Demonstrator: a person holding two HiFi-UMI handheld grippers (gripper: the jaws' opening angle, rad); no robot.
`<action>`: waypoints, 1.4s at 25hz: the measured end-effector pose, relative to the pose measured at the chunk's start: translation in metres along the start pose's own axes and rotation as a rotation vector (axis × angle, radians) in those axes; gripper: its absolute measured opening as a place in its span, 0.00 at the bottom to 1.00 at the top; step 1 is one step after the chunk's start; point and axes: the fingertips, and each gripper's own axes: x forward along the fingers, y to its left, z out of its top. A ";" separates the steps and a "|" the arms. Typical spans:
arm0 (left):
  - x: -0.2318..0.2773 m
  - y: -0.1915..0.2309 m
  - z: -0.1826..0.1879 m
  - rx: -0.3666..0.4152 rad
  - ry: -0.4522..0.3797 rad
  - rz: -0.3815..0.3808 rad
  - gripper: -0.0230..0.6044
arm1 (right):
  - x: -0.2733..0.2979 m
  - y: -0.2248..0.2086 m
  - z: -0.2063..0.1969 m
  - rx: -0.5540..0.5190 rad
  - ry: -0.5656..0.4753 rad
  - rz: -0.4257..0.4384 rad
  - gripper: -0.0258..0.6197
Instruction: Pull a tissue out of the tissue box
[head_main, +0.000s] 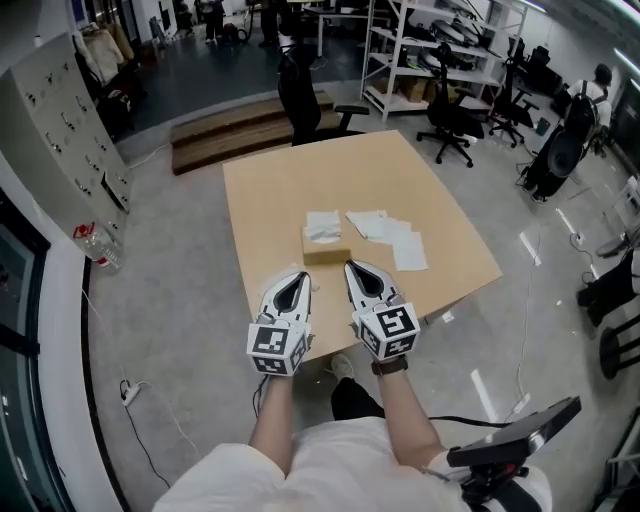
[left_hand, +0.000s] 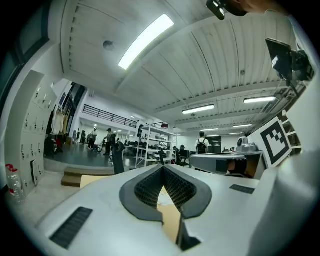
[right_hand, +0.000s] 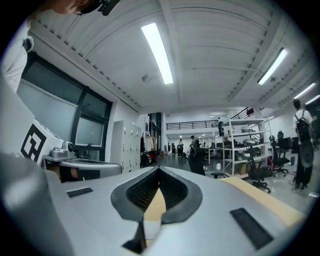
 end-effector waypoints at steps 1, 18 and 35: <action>0.016 0.007 -0.002 -0.002 0.007 0.004 0.04 | 0.013 -0.010 -0.001 0.002 0.003 0.006 0.03; 0.190 0.102 -0.097 -0.099 0.181 0.074 0.04 | 0.191 -0.123 -0.111 0.060 0.223 0.086 0.03; 0.245 0.143 -0.188 -0.167 0.327 0.162 0.04 | 0.253 -0.159 -0.228 0.011 0.459 0.130 0.13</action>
